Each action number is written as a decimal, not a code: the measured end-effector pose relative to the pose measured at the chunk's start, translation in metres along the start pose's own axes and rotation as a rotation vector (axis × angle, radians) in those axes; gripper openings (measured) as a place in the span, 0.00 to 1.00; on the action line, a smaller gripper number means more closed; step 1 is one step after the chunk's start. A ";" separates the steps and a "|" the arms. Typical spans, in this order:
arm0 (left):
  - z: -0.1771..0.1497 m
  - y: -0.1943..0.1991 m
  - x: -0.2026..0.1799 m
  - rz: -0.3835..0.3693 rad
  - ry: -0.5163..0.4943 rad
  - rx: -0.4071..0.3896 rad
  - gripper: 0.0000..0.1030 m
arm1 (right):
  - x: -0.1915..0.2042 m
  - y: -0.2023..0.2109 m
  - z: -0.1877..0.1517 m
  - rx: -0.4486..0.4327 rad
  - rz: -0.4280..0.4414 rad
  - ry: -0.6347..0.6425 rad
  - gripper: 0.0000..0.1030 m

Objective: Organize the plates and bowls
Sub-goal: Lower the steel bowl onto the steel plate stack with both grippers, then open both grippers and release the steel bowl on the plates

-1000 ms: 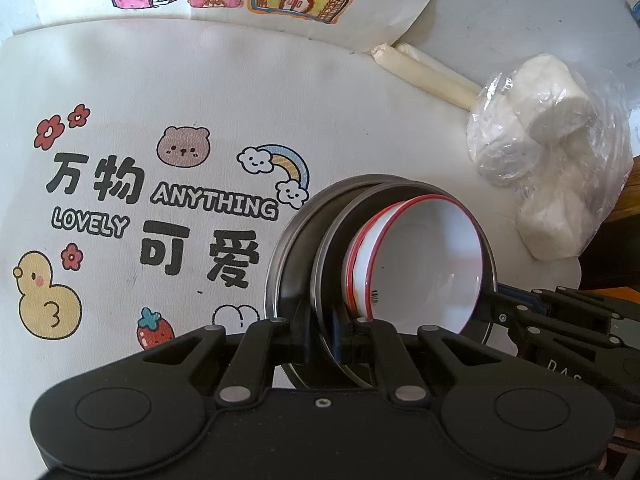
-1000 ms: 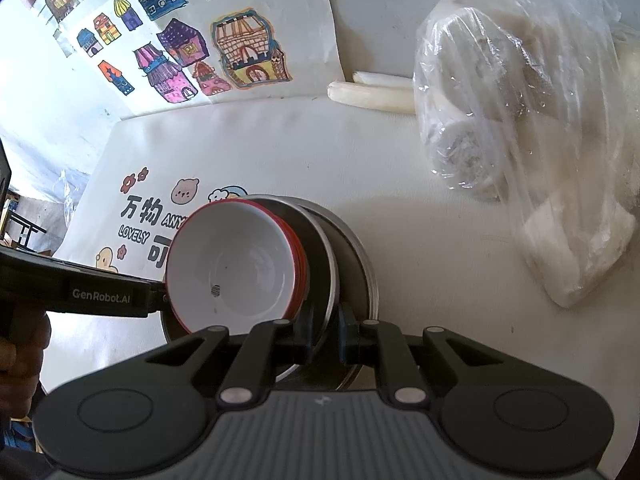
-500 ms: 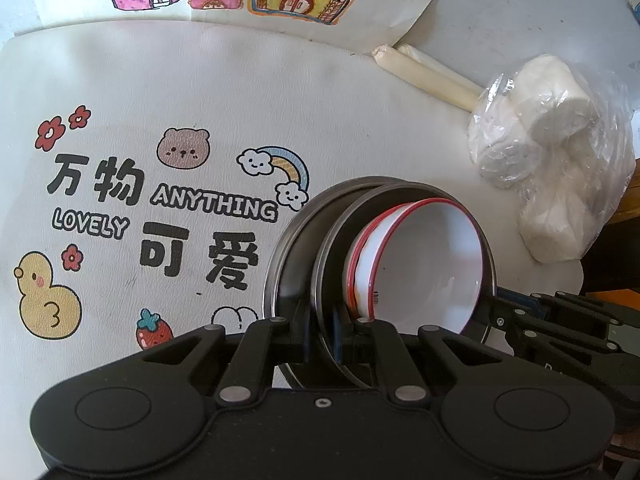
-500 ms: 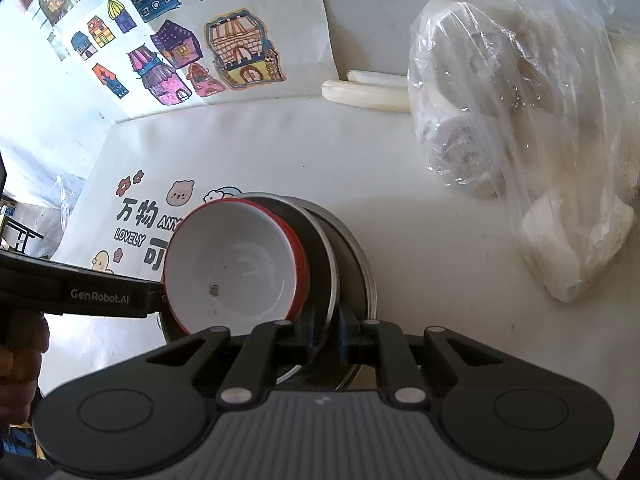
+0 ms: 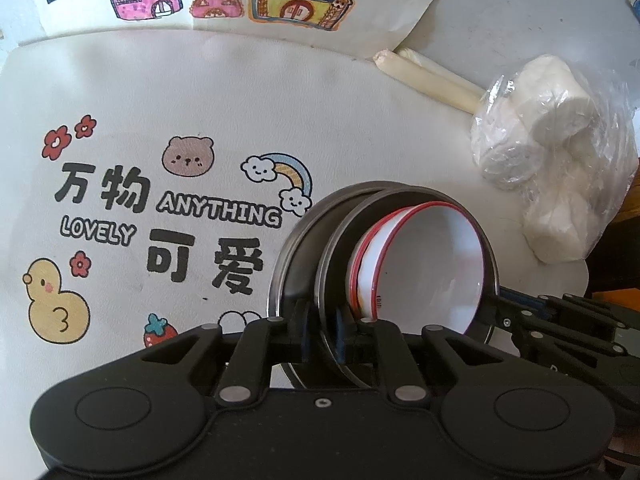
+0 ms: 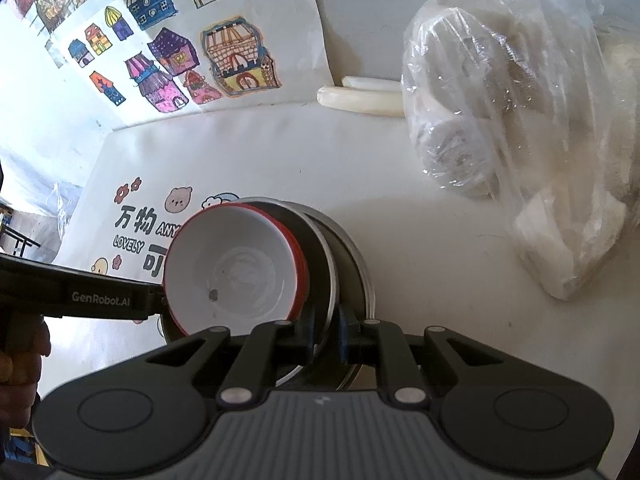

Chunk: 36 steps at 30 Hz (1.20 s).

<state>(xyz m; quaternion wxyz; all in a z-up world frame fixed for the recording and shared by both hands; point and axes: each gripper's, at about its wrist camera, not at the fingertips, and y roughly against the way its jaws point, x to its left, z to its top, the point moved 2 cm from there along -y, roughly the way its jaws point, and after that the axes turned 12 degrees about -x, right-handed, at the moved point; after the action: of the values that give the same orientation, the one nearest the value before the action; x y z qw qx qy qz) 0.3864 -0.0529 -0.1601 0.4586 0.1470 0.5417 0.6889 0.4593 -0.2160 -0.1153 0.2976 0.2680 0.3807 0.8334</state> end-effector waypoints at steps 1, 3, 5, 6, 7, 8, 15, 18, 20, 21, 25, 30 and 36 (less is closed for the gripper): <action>0.000 0.000 0.000 0.004 -0.001 -0.001 0.15 | 0.000 0.000 0.000 -0.002 -0.001 -0.003 0.15; 0.001 0.001 0.000 0.009 -0.004 -0.002 0.15 | 0.000 0.001 0.000 -0.006 -0.003 -0.007 0.15; 0.000 0.001 -0.001 0.018 -0.010 -0.005 0.17 | 0.000 0.002 -0.001 -0.010 -0.006 -0.011 0.16; 0.000 0.002 -0.002 0.021 -0.012 -0.007 0.18 | 0.000 0.003 -0.001 -0.012 -0.008 -0.013 0.16; 0.000 0.003 -0.001 0.025 -0.014 -0.010 0.19 | 0.000 0.004 -0.001 -0.014 -0.012 -0.016 0.18; 0.000 0.003 -0.002 0.029 -0.016 -0.013 0.20 | 0.000 0.004 -0.002 -0.016 -0.015 -0.018 0.20; 0.000 0.006 -0.004 0.050 -0.017 -0.025 0.23 | 0.000 0.008 -0.005 -0.023 -0.035 -0.035 0.25; 0.000 0.007 -0.005 0.056 -0.020 -0.027 0.23 | 0.001 0.009 -0.006 -0.027 -0.046 -0.036 0.26; 0.000 0.008 -0.006 0.059 -0.021 -0.028 0.23 | 0.001 0.010 -0.007 -0.029 -0.055 -0.039 0.30; 0.000 0.008 -0.007 0.060 -0.021 -0.028 0.24 | 0.001 0.011 -0.008 -0.032 -0.060 -0.042 0.32; -0.001 0.009 -0.007 0.065 -0.022 -0.033 0.29 | -0.001 0.014 -0.011 -0.041 -0.074 -0.053 0.42; -0.002 0.013 -0.007 0.127 -0.044 -0.057 0.58 | -0.003 0.020 -0.013 -0.051 -0.088 -0.064 0.45; -0.003 0.021 -0.008 0.159 -0.053 -0.088 0.71 | -0.004 0.028 -0.018 -0.061 -0.084 -0.068 0.53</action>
<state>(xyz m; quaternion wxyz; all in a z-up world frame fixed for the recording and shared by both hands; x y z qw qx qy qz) 0.3787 -0.0614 -0.1405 0.4225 0.1874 0.4851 0.7423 0.4425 -0.2422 -0.1043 0.3533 0.2707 0.3557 0.8219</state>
